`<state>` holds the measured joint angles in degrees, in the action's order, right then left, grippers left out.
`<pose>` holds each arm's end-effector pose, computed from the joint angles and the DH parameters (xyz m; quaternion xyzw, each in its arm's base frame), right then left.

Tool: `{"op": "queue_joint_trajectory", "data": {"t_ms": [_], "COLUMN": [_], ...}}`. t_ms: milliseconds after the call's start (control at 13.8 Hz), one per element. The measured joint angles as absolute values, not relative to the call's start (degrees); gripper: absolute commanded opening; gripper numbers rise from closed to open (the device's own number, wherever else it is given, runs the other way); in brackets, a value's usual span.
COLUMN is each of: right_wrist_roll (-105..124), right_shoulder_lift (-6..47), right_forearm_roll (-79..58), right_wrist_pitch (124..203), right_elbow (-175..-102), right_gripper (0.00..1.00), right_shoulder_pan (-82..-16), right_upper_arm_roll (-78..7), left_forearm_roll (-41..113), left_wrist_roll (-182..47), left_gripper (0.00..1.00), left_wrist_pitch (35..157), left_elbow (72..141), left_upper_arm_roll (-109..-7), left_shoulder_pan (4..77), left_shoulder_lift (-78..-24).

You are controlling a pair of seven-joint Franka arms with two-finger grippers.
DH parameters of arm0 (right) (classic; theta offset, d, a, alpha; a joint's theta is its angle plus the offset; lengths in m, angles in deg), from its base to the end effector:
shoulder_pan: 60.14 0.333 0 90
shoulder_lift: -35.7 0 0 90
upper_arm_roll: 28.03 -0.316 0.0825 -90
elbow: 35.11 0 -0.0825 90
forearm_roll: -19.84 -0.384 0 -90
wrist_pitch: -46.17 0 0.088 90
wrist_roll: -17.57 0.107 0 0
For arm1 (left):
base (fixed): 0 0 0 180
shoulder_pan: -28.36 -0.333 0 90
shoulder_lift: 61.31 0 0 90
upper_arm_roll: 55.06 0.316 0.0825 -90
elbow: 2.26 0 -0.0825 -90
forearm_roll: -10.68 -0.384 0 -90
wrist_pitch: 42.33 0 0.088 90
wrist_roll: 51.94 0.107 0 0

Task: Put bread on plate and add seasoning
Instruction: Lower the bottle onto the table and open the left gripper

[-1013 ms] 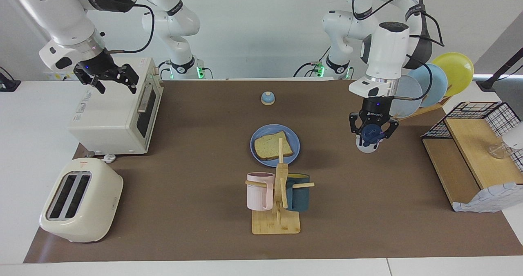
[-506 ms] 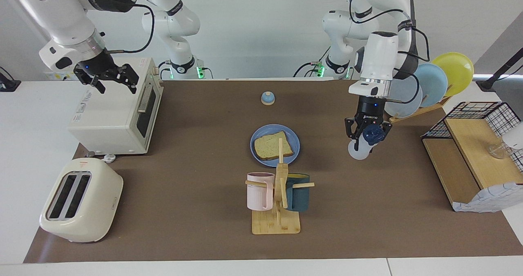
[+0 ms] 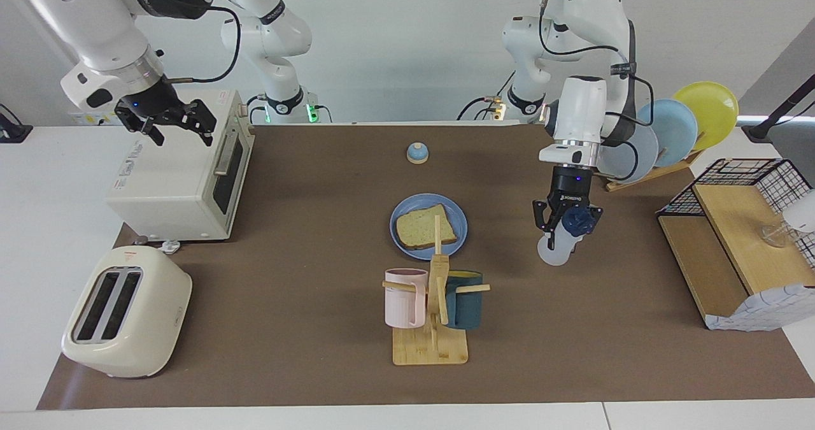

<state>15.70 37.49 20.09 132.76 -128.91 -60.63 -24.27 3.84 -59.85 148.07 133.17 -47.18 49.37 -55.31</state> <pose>0.5352 -0.0408 0.6055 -0.9987 0.0207 0.0473 0.0014 0.5391 -0.1399 0.3859 0.9044 -0.1024 0.4106 0.0550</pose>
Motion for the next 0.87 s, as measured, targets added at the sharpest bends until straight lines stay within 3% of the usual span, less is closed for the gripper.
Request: {"op": "queue_joint_trajectory", "data": {"t_ms": [868], "right_wrist_roll": [15.7], "right_shoulder_lift": [37.49], "right_forearm_roll": [20.09], "right_wrist_pitch": [132.76], "right_elbow": [-128.91], "right_gripper": [1.0], "right_shoulder_pan": [-60.63], "right_upper_arm_roll": [-24.27], "left_forearm_roll": [3.74], "left_wrist_roll": [-59.85], "left_gripper": [0.0], "left_wrist_pitch": [157.21], "left_elbow": [133.71], "left_upper_arm_roll": [-47.48], "left_shoulder_pan": [49.35], "left_shoulder_lift": [-46.41]}}
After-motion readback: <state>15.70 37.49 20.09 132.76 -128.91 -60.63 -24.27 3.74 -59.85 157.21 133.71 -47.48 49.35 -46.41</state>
